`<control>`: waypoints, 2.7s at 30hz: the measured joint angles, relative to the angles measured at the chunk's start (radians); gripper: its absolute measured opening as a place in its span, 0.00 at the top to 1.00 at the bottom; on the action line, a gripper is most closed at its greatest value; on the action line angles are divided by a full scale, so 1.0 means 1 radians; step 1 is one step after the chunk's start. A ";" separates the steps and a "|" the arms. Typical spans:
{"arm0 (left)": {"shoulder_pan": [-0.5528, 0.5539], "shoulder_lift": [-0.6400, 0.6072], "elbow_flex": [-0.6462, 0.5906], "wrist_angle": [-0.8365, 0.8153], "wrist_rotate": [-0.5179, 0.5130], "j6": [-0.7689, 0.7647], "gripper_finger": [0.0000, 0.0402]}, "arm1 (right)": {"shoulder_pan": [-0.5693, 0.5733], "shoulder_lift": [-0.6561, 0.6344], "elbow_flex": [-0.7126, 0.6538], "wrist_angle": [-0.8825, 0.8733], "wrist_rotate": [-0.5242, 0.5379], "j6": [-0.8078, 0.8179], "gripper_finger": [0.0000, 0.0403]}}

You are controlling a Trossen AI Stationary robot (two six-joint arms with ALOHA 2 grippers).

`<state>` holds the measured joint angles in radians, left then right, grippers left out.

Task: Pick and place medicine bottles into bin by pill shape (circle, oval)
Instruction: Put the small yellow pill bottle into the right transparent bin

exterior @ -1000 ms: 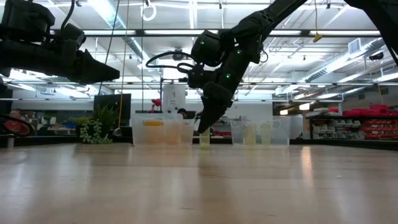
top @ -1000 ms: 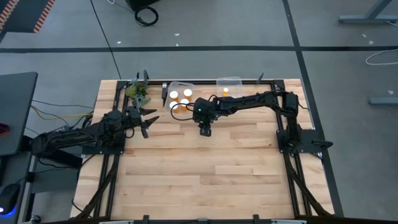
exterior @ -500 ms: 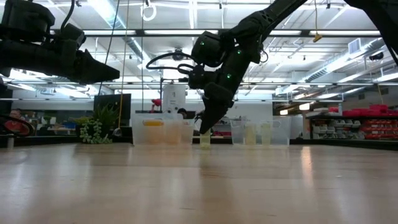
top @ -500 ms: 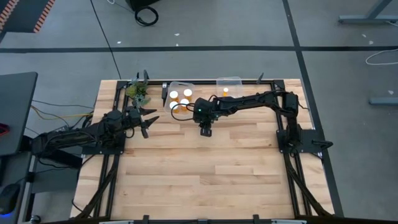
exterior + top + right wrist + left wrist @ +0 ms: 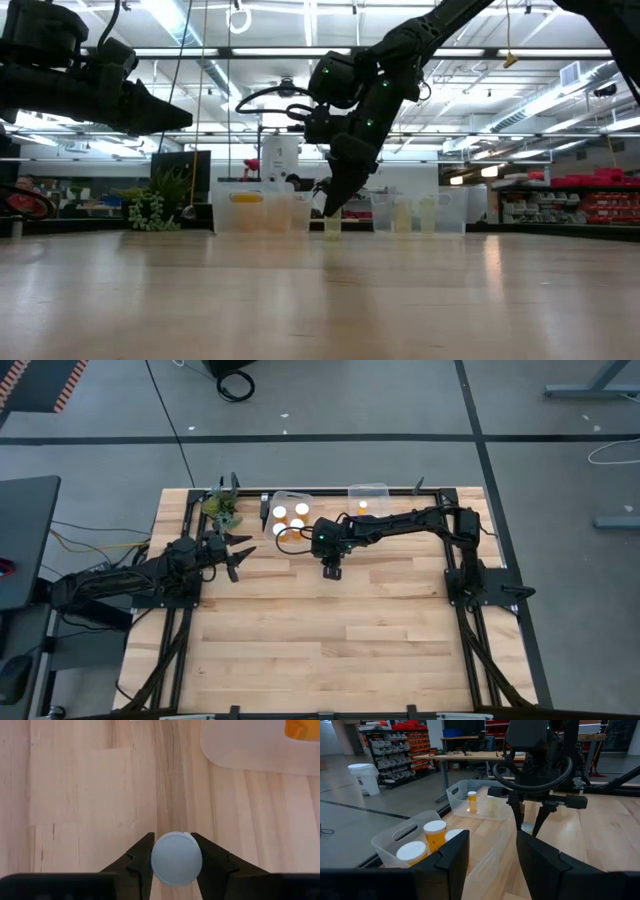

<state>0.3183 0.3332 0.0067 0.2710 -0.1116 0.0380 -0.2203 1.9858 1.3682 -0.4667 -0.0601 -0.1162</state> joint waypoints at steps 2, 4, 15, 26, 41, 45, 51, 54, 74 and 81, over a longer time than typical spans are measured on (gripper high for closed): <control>0.000 0.000 0.000 0.000 0.000 0.000 0.57 | 0.000 0.000 0.000 -0.001 0.000 0.000 0.69; 0.000 0.000 0.000 0.000 0.000 0.000 0.57 | 0.000 -0.009 -0.001 -0.015 0.001 0.000 0.69; 0.000 0.000 0.000 -0.009 0.000 -0.001 0.57 | -0.031 -0.172 -0.001 -0.095 0.060 -0.015 0.69; 0.000 0.000 0.000 -0.008 0.000 -0.002 0.57 | -0.104 -0.283 -0.001 -0.126 0.060 -0.035 0.69; 0.000 0.000 0.000 -0.009 0.000 0.000 0.57 | -0.196 -0.329 -0.001 -0.185 0.059 -0.032 0.68; 0.000 0.000 0.000 -0.008 0.000 0.000 0.57 | -0.219 -0.342 -0.001 -0.200 0.057 -0.026 0.68; 0.000 0.000 0.000 -0.010 0.000 0.000 0.57 | -0.251 -0.343 -0.001 -0.209 0.059 -0.026 0.68; 0.000 0.000 0.000 -0.010 0.000 0.000 0.57 | -0.262 -0.343 -0.001 -0.215 0.060 -0.026 0.68; 0.000 0.000 0.000 -0.014 0.000 0.000 0.57 | -0.372 -0.343 -0.001 -0.256 0.060 -0.026 0.68; 0.000 0.000 0.000 -0.014 0.000 0.000 0.57 | -0.416 -0.343 -0.001 -0.275 0.060 -0.026 0.68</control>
<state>0.3183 0.3336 0.0063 0.2565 -0.1118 0.0380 -0.6365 1.6424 1.3674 -0.7422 -0.0006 -0.1421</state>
